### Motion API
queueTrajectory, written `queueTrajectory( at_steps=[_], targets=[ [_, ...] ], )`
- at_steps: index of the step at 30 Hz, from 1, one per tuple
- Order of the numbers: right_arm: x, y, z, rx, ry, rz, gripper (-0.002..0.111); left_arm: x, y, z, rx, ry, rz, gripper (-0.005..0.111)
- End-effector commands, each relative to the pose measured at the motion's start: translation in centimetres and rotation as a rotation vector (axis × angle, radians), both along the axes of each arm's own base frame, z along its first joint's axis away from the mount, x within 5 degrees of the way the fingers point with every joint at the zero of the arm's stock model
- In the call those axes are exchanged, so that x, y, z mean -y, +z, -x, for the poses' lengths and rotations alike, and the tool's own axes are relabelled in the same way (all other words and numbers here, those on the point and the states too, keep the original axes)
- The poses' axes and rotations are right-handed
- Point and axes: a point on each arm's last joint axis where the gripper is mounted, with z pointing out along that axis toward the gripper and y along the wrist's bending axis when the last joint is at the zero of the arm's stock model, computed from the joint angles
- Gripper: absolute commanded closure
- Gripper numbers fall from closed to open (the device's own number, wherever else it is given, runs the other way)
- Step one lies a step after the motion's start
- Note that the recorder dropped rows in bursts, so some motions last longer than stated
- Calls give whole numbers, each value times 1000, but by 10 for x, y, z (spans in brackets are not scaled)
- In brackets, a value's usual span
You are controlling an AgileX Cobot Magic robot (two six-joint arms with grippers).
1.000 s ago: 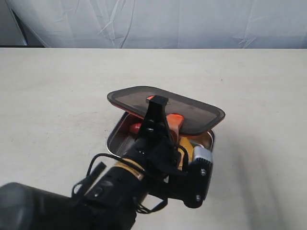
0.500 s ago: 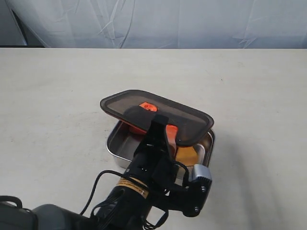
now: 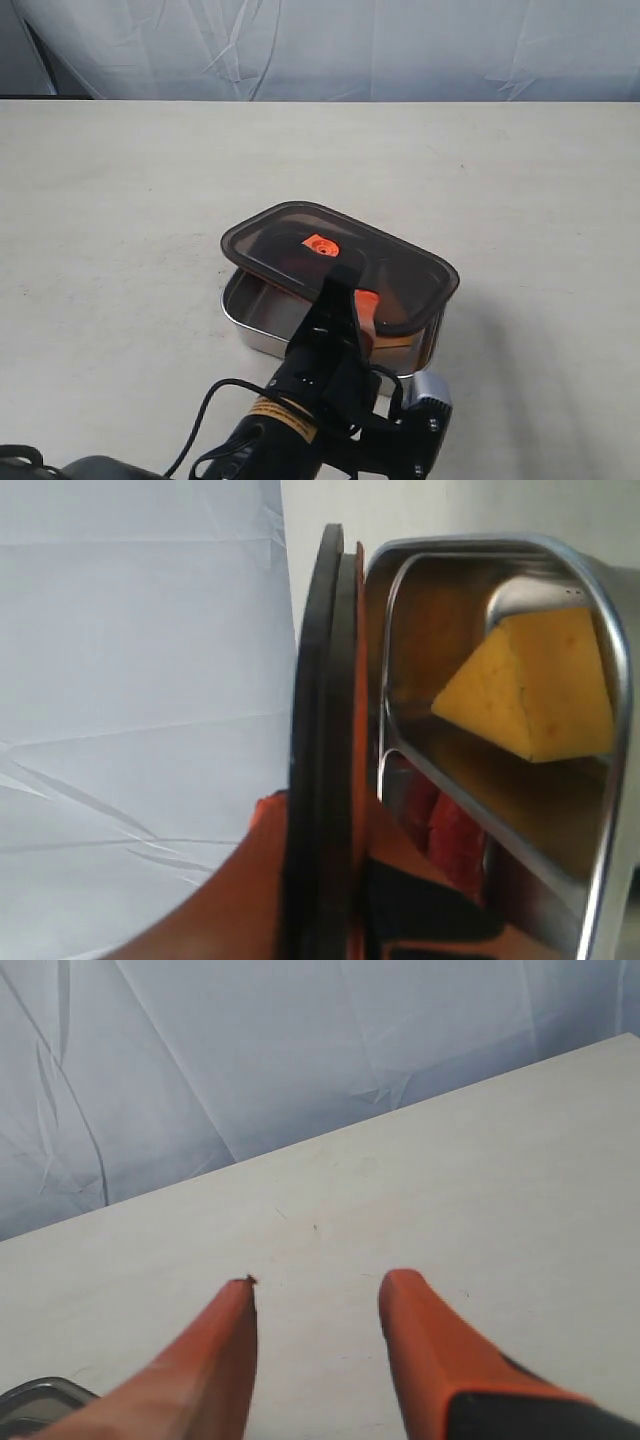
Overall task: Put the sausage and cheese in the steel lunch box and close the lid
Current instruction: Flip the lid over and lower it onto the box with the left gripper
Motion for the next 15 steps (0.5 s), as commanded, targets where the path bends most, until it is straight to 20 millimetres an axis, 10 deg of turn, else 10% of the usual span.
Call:
queueTrajectory(
  at_steps=[1,15],
  targets=[
    [2,0,0,5,-8,14,66,0,-6,4,-95,15,20,106],
    [2,0,0,5,-8,14,66,0,-9,10,-139,26,26,51]
  ],
)
